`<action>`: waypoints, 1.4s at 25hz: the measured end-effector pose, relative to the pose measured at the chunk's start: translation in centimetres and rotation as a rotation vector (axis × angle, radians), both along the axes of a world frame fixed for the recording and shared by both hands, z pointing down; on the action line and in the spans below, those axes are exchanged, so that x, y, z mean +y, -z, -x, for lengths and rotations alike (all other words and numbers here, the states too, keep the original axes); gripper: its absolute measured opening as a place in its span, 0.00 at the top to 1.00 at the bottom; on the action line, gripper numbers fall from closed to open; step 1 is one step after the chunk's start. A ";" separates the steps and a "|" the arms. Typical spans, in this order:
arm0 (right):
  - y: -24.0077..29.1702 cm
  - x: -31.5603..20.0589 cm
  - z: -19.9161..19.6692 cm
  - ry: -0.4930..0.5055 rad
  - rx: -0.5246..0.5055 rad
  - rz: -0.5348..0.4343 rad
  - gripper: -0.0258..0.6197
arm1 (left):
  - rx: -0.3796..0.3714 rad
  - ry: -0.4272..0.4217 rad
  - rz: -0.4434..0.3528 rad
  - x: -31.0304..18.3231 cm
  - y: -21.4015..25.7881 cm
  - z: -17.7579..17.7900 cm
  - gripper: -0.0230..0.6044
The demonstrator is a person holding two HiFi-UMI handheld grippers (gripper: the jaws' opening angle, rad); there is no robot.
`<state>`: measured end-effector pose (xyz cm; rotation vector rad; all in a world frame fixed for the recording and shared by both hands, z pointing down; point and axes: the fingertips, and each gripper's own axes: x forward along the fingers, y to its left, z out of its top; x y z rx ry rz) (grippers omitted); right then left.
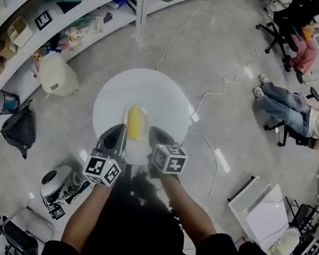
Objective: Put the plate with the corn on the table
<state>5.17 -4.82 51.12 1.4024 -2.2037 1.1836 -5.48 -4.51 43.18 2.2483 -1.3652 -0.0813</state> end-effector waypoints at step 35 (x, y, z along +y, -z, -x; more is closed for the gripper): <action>12.0 2.8 0.7 -0.006 0.029 -0.344 0.95 | -0.013 -0.034 -0.128 3.7 7.2 0.7 0.96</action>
